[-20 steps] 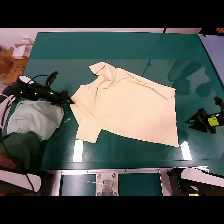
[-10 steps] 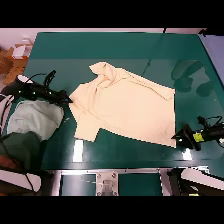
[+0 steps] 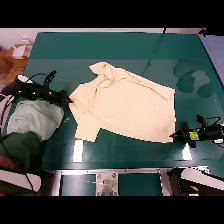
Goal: Fold the shirts.
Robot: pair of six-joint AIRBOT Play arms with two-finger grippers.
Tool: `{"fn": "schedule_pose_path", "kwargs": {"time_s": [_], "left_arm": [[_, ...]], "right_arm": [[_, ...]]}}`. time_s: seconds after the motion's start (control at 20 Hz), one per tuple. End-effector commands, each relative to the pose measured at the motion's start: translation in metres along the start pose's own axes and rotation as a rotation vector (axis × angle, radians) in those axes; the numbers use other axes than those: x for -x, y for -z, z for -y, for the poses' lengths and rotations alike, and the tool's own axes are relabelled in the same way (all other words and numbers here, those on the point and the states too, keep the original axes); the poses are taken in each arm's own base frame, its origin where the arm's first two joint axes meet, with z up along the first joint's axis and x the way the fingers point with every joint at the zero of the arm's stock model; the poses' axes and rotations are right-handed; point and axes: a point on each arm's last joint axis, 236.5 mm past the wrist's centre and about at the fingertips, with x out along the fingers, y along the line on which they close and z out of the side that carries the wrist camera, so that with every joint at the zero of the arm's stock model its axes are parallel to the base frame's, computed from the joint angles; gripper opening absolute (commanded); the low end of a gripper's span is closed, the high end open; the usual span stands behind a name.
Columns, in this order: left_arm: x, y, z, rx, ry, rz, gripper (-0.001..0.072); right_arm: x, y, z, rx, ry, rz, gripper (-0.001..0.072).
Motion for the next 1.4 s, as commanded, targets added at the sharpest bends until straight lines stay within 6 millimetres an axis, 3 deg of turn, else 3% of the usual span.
{"fn": "schedule_pose_path", "kwargs": {"time_s": [0.0, 0.1, 0.2, 0.3, 0.4, 0.5, 0.6, 0.7, 0.8, 0.9, 1.0, 1.1, 1.2, 1.3, 1.35], "left_arm": [[0.006, -0.003, 0.011, -0.013, 0.028, -0.002, 0.0019], [0.028, -0.019, 0.037, -0.068, 0.061, 0.035, 0.0018], [0.076, -0.048, 0.089, -0.175, 0.102, 0.163, 0.0018], [0.144, -0.073, 0.160, -0.326, 0.137, 0.346, 0.0018], [0.231, -0.081, 0.244, -0.513, 0.141, 0.574, 0.0019], [0.327, -0.064, 0.332, -0.703, 0.117, 0.851, 0.0019], [0.411, -0.019, 0.406, -0.869, 0.082, 1.103, 0.0019], [0.467, 0.039, 0.462, -1.003, 0.060, 1.286, 0.0019], [0.495, 0.087, 0.494, -1.079, 0.062, 1.385, 0.0019], [0.503, 0.112, 0.506, -1.072, 0.095, 1.410, 0.0020], [0.502, 0.108, 0.497, -1.012, 0.071, 1.399, 0.0019], [0.502, 0.084, 0.470, -0.896, -0.009, 1.392, 0.0020], [0.486, 0.049, 0.434, -0.783, -0.072, 1.330, 0.0020], [0.442, 0.011, 0.392, -0.685, -0.067, 1.182, 0.0020], [0.410, -0.010, 0.365, -0.621, -0.049, 1.089, 0.0020]], "right_arm": [[0.009, -0.018, -0.032, 0.052, -0.118, 0.067, 0.0021], [0.028, -0.028, -0.068, 0.120, -0.240, 0.105, 0.0021], [0.072, -0.040, -0.122, 0.228, -0.390, 0.184, 0.0021], [0.141, -0.047, -0.182, 0.386, -0.499, 0.345, 0.0021], [0.227, -0.031, -0.245, 0.596, -0.566, 0.557, 0.0021], [0.318, 0.021, -0.311, 0.855, -0.621, 0.802, 0.0021], [0.394, 0.090, -0.360, 1.066, -0.623, 1.059, 0.0021], [0.448, 0.160, -0.391, 1.216, -0.599, 1.291, 0.0021], [0.479, 0.217, -0.406, 1.309, -0.588, 1.461, 0.0021], [0.498, 0.241, -0.408, 1.309, -0.555, 1.583, 0.0021], [0.503, 0.233, -0.401, 1.231, -0.515, 1.612, 0.0021], [0.499, 0.204, -0.387, 1.139, -0.435, 1.592, 0.0020], [0.485, 0.164, -0.374, 1.059, -0.422, 1.528, 0.0019], [0.455, 0.118, -0.358, 0.975, -0.432, 1.419, 0.0019], [0.430, 0.092, -0.349, 0.944, -0.432, 1.346, 0.0019]]}}
